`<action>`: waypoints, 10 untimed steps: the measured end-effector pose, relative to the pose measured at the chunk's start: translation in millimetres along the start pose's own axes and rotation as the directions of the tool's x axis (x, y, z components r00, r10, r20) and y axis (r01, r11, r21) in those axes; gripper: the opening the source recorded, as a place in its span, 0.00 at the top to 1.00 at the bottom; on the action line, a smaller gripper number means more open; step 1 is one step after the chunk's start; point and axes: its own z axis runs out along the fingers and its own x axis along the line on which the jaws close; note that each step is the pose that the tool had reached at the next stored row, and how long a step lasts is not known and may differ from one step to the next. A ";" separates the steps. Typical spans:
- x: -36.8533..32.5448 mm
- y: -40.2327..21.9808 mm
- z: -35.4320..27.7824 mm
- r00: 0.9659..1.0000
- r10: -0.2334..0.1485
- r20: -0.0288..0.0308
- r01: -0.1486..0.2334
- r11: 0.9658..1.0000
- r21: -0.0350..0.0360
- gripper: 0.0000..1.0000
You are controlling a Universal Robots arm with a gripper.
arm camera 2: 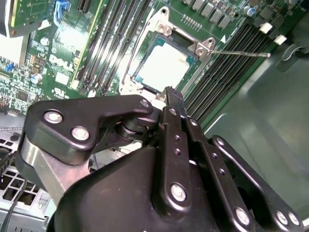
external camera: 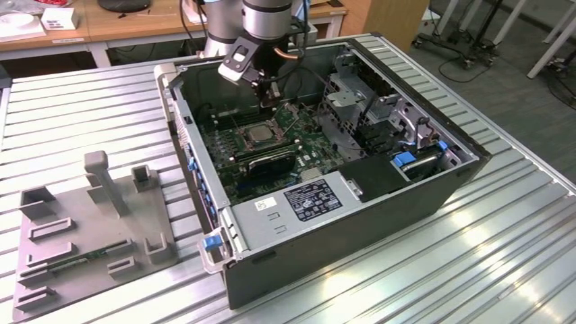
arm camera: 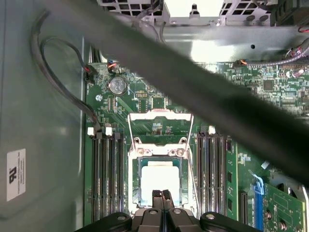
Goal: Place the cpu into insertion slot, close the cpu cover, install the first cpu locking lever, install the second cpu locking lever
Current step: 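Close the cpu cover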
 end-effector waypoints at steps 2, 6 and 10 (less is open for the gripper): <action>0.0 3.1 0.2 1.000 0.000 0.000 0.000 1.000 0.000 0.89; 0.1 10.7 0.5 1.000 0.000 0.000 0.000 1.000 0.000 0.89; 0.2 19.6 1.0 1.000 0.000 0.000 0.000 1.000 0.000 0.89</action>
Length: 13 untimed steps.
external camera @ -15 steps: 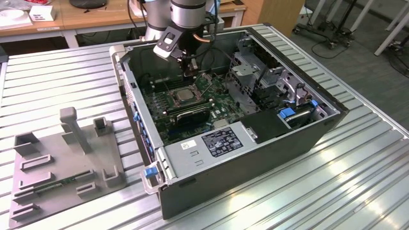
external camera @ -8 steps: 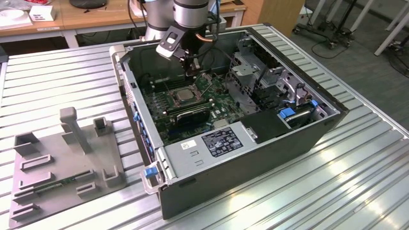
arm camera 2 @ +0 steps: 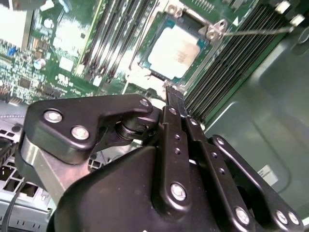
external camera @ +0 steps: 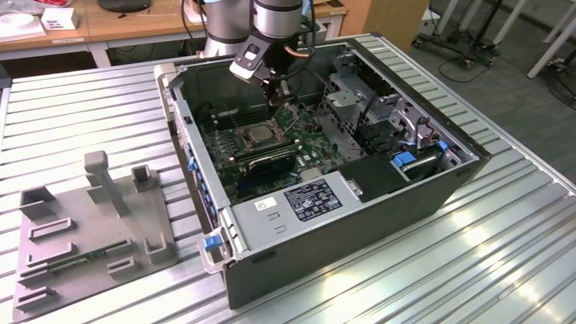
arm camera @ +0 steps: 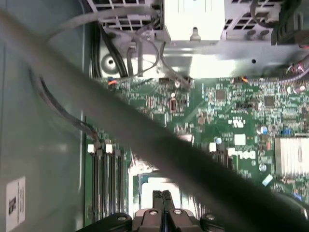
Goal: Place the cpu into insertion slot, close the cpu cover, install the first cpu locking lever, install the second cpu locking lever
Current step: 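Close the cpu cover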
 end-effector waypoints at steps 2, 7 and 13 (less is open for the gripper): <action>0.0 4.9 0.2 1.000 0.000 0.000 0.000 1.000 0.000 0.89; 0.2 15.7 0.7 1.000 0.000 0.000 0.000 1.000 0.000 0.89; 0.2 19.2 0.9 1.000 0.000 0.000 0.000 1.000 0.000 0.89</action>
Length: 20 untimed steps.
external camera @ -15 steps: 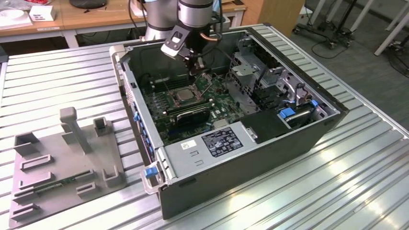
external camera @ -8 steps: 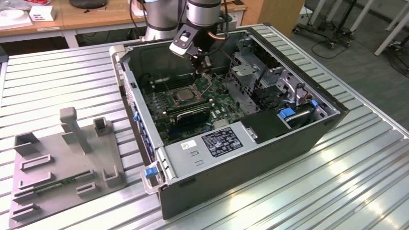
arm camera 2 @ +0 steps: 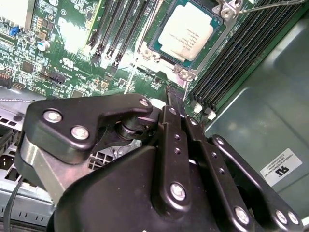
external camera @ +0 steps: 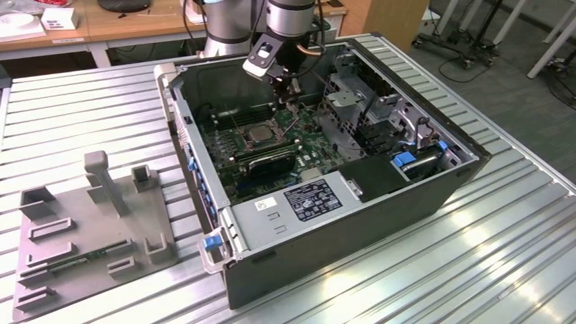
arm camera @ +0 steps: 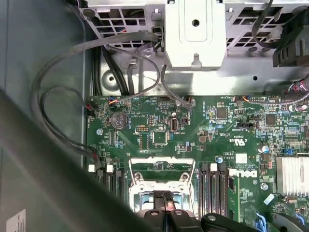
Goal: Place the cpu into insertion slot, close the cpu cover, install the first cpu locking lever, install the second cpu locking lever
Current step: 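Close the cpu cover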
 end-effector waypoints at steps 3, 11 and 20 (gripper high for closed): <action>0.0 0.1 -0.2 1.000 0.000 0.000 0.000 1.000 0.000 0.89; 0.2 0.3 -5.7 1.000 0.000 0.000 0.000 1.000 0.000 0.89; 0.3 6.7 -5.5 1.000 0.000 0.000 0.000 1.000 0.000 0.89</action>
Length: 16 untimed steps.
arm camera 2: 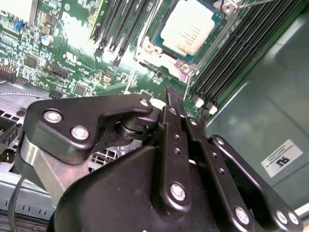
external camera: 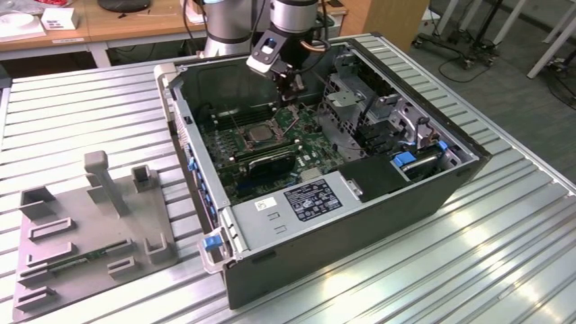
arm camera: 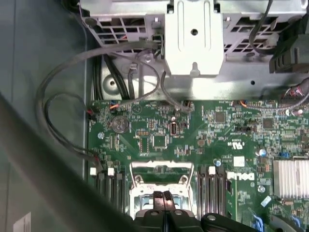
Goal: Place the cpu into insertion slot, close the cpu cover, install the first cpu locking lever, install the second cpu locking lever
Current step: 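Close the cpu cover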
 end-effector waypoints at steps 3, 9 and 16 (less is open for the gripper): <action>0.1 5.8 0.3 1.000 0.000 0.000 0.000 1.000 0.000 0.89; 0.3 18.2 0.9 1.000 0.000 0.000 0.000 1.000 0.000 0.89; 0.4 30.9 1.5 1.000 0.000 0.000 0.000 1.000 0.000 0.89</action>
